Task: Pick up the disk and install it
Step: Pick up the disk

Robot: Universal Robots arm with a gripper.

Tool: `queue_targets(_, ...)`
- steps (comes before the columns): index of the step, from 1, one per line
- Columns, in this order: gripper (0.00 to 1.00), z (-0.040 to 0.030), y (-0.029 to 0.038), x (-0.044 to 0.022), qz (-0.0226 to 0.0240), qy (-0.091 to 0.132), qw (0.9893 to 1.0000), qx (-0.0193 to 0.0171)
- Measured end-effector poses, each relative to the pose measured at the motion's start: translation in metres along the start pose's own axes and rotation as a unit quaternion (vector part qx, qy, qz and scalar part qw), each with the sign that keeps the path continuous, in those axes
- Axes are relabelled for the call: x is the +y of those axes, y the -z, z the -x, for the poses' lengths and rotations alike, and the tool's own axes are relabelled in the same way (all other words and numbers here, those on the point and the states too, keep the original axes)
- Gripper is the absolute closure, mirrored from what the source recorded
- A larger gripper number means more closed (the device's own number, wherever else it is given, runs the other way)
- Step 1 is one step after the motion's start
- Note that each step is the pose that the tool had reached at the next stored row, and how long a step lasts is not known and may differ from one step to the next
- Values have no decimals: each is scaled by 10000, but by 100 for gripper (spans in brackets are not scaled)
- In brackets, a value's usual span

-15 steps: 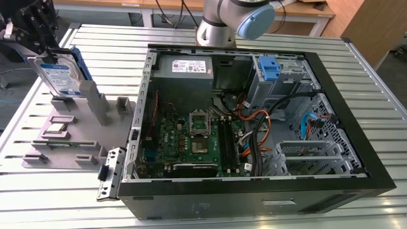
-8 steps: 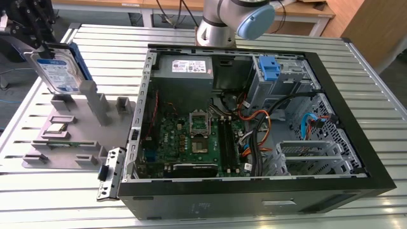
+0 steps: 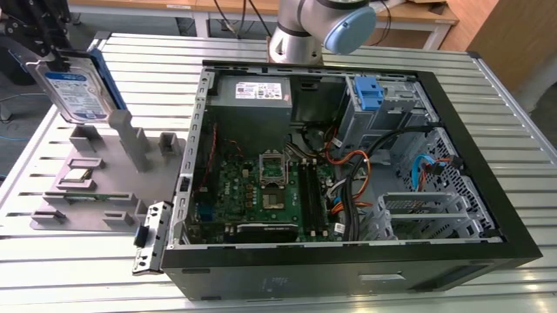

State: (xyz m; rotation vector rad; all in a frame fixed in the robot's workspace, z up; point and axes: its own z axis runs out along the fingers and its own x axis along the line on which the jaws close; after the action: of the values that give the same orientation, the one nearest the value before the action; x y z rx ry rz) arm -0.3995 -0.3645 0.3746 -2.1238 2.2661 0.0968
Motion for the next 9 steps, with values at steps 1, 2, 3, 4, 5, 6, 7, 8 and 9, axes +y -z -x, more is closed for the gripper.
queue_targets(1, 65, 1, 18, 0, 0, 0, 10000, 0)
queue_targets(2, 65, 3, 37, 1, 1, 0, 10000, 0)
queue_targets(3, 65, 4, 55, 1, 0, 0, 10000, 0)
queue_targets(4, 65, 5, 73, 2, 0, 0, 10000, 0)
queue_targets(5, 65, 6, 94, 2, 0, 0, 10000, 0)
queue_targets(6, 65, 8, 114, 2, 0, 0, 10000, 0)
queue_targets(7, 65, 9, 132, 3, 0, 0, 10000, 0)
queue_targets(8, 65, 10, 151, 3, 0, 0, 10000, 0)
queue_targets(9, 65, 12, 169, 4, 0, 0, 10000, 0)
